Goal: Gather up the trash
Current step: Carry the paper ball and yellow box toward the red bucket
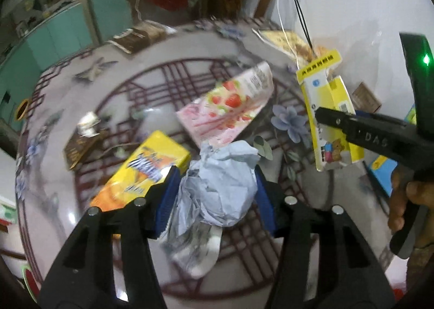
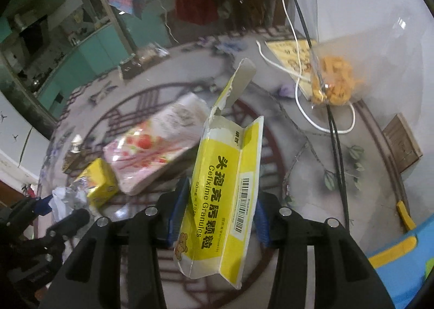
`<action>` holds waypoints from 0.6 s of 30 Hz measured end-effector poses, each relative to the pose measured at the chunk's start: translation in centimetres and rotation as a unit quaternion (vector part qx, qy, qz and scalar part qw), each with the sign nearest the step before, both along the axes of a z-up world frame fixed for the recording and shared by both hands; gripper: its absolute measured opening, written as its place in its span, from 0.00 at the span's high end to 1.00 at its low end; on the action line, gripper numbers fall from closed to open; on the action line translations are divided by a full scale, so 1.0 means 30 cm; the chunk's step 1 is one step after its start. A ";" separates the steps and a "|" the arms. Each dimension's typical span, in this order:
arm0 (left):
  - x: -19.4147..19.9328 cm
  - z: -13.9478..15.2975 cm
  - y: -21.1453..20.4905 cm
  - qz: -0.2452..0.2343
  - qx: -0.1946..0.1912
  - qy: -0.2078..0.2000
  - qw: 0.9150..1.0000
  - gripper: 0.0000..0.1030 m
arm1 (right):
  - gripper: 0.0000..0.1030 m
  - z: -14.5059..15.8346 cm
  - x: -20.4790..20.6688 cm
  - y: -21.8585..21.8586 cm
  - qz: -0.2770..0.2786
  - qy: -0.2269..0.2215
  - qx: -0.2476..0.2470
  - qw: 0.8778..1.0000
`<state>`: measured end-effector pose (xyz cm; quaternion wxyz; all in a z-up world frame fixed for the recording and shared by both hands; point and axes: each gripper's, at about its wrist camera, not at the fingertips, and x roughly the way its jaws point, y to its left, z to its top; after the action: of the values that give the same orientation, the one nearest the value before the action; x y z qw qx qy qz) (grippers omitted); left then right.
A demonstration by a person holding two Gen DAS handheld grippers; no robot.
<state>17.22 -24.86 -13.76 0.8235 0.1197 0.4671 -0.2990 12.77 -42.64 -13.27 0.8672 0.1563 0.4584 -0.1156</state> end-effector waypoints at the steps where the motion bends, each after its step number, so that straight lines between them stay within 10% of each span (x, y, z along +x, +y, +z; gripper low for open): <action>1: -0.013 0.023 0.032 0.012 -0.005 -0.002 1.000 0.49 | 0.58 0.015 -0.008 0.015 0.003 -0.004 -0.001 1.000; 18: -0.206 0.214 0.421 0.117 -0.042 -0.038 0.991 0.48 | 0.58 0.204 -0.165 0.315 0.050 -0.049 -0.026 0.997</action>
<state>11.03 -12.22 -7.34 0.8745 0.0405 0.4329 -0.2151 7.84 -33.18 -7.15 0.8971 0.1158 0.4195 -0.0760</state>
